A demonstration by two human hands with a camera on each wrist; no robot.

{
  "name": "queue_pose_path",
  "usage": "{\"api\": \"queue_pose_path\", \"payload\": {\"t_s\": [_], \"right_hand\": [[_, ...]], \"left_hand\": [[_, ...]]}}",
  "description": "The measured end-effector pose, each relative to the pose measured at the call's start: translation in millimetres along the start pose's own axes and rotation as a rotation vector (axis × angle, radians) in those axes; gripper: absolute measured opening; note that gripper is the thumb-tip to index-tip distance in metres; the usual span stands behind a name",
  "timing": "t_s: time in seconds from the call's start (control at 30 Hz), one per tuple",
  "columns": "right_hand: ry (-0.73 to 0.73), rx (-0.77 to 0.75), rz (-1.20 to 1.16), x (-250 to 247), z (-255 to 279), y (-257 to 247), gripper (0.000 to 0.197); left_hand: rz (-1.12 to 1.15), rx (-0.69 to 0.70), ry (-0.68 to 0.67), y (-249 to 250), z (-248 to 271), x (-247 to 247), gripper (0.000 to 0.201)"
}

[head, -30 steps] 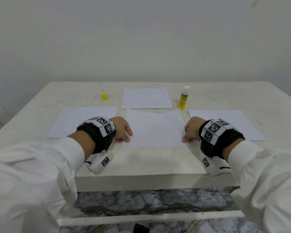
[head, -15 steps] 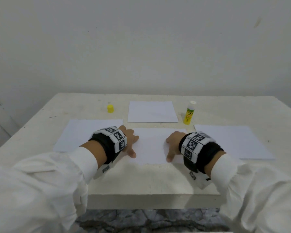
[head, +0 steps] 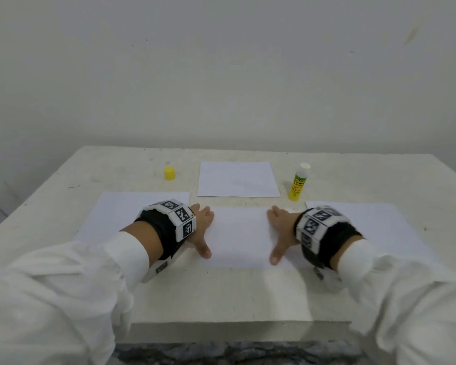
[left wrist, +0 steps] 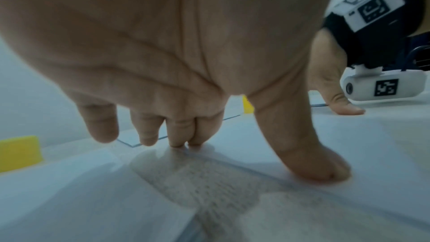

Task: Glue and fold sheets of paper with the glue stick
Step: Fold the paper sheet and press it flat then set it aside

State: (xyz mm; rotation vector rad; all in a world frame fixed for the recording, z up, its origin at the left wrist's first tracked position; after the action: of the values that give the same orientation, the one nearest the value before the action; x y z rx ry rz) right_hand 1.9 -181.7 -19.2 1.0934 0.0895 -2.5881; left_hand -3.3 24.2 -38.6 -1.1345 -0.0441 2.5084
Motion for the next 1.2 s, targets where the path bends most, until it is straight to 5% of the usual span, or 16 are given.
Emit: {"api": "queue_pose_path", "payload": {"t_s": [0.2, 0.47, 0.9, 1.03, 1.2], "right_hand": [[-0.012, 0.039, 0.018, 5.3, 9.8, 20.3, 0.123], [-0.036, 0.115, 0.098, 8.6, -4.3, 20.5, 0.132], [-0.102, 0.080, 0.115, 0.1, -4.7, 9.6, 0.132], [0.009, 0.008, 0.315, -3.3, -42.0, -34.4, 0.134], [0.064, -0.094, 0.267, -8.7, -68.1, -82.2, 0.135]], "left_hand": [[0.023, -0.039, -0.023, 22.5, -0.8, -14.5, 0.126], [0.077, 0.135, 0.046, 114.3, -21.5, -45.5, 0.137], [0.013, -0.008, 0.021, 2.3, -9.2, 4.5, 0.146], [0.004, -0.030, 0.028, 3.4, -9.6, 2.3, 0.146], [-0.001, -0.082, -0.009, -0.7, -12.3, 5.4, 0.148]]}}
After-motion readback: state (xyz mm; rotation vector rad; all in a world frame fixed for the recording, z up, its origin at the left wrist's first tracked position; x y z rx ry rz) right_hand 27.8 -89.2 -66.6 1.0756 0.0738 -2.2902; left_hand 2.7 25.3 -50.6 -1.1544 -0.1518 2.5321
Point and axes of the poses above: each hand's wrist, its own z-axis away from the middle knuckle, its own x-axis out of the palm, y = z × x, the point moved 4 cm from there along -z, towards the middle knuckle, and after that the axes turned 9 degrees about -y, right-handed, at the moved point
